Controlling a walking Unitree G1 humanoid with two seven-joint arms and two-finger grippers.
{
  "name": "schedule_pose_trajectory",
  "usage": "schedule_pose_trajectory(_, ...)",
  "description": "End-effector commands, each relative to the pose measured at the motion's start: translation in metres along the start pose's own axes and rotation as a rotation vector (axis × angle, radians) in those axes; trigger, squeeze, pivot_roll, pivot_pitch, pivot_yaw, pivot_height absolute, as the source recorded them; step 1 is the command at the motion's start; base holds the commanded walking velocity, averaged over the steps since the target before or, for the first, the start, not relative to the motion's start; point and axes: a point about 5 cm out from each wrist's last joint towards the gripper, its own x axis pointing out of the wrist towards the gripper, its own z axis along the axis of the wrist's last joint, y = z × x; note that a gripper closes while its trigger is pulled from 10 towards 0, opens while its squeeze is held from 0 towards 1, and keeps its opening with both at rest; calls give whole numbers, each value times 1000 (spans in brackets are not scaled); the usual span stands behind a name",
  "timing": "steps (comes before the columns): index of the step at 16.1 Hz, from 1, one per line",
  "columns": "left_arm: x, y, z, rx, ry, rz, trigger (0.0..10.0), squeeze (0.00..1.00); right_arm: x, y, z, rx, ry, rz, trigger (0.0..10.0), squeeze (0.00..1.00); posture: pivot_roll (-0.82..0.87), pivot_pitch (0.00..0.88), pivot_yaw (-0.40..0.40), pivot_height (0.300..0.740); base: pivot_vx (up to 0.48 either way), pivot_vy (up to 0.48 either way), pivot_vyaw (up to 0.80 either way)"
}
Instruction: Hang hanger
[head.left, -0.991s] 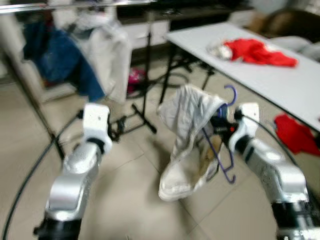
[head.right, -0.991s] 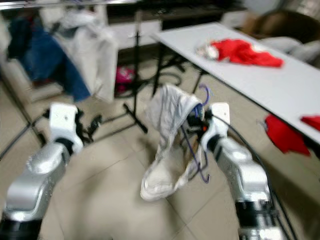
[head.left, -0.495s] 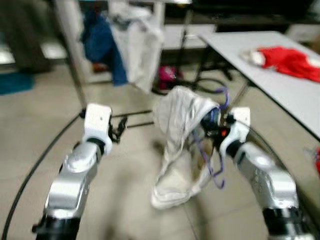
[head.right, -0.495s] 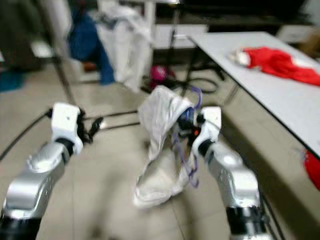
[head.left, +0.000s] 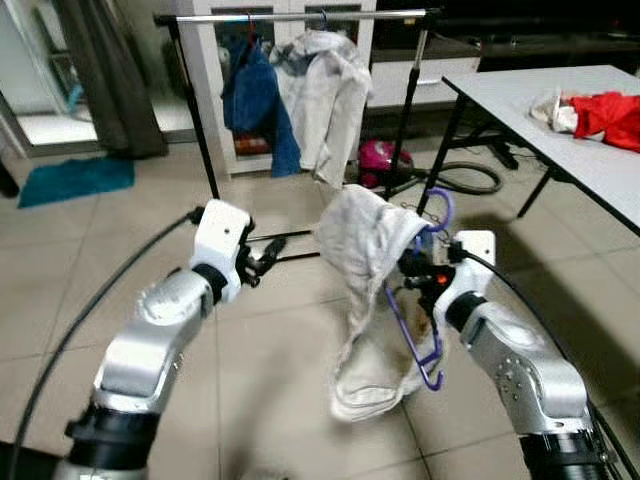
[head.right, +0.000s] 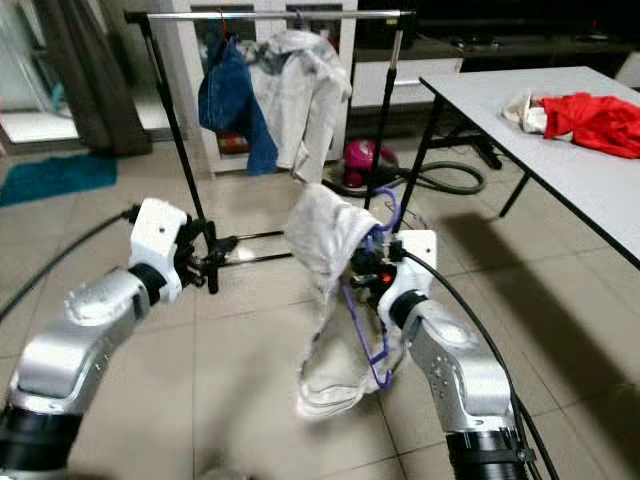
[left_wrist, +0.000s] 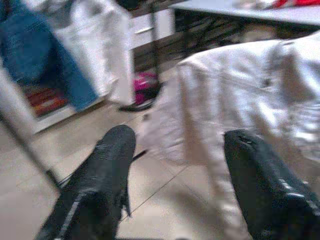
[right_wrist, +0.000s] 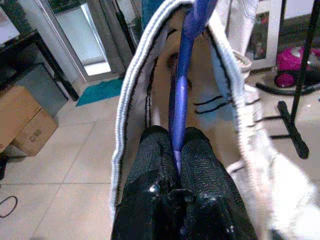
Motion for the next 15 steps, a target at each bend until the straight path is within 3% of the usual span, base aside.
schedule_pose_trajectory(1, 6, -9, 9, 63, -26, -115, 10000, 1000, 0, 6, 29, -79, -86, 51, 10000, 0, 82, 0, 4, 740, 0, 0, 0)
schedule_pose_trajectory(4, 14, -19, 11, 139, 4, -260, 10000, 1000, 3, 6, 39, -123, -52, 69, 10000, 0, 99, 0, -28, 740, 0, 0, 0)
schedule_pose_trajectory(6, 20, -34, 8, 94, 21, -355, 10000, 1000, 6, 11, 44, -132, -45, 94, 10000, 0, 102, 0, -35, 740, 0, 0, 0)
schedule_pose_trajectory(7, 32, -53, 2, 55, 39, -386, 10000, 1000, 8, 15, 47, -125, -42, 104, 10000, 0, 96, 0, -45, 740, 0, 0, 0)
schedule_pose_trajectory(9, 43, -60, -5, 62, 62, -343, 10000, 1000, 10, 19, 51, -121, -46, 112, 10000, 0, 87, 0, -41, 740, 0, 0, 0)
schedule_pose_trajectory(10, 49, -59, -8, 55, 75, -300, 10000, 863, 10, 21, 53, -115, -52, 116, 10000, 0, 83, 0, -39, 740, 0, 0, 0)
schedule_pose_trajectory(11, 54, -55, -12, 85, 103, -242, 10000, 0, 10, 23, 55, -114, -57, 122, 10000, 0, 83, 0, -39, 740, 0, 0, 0)
schedule_pose_trajectory(13, 60, -47, -21, 115, 144, -163, 10000, 0, 10, 25, 58, -108, -61, 128, 10000, 0, 83, 0, -39, 740, 0, 0, 0)
schedule_pose_trajectory(14, 60, -46, -23, 102, 148, -159, 8471, 0, 10, 25, 59, -106, -63, 129, 10000, 0, 83, 0, -39, 740, 0, 0, 0)
schedule_pose_trajectory(15, 62, -47, -27, 93, 150, -158, 0, 0, 11, 26, 60, -103, -69, 136, 10000, 0, 76, 0, -41, 740, 0, 0, 0)
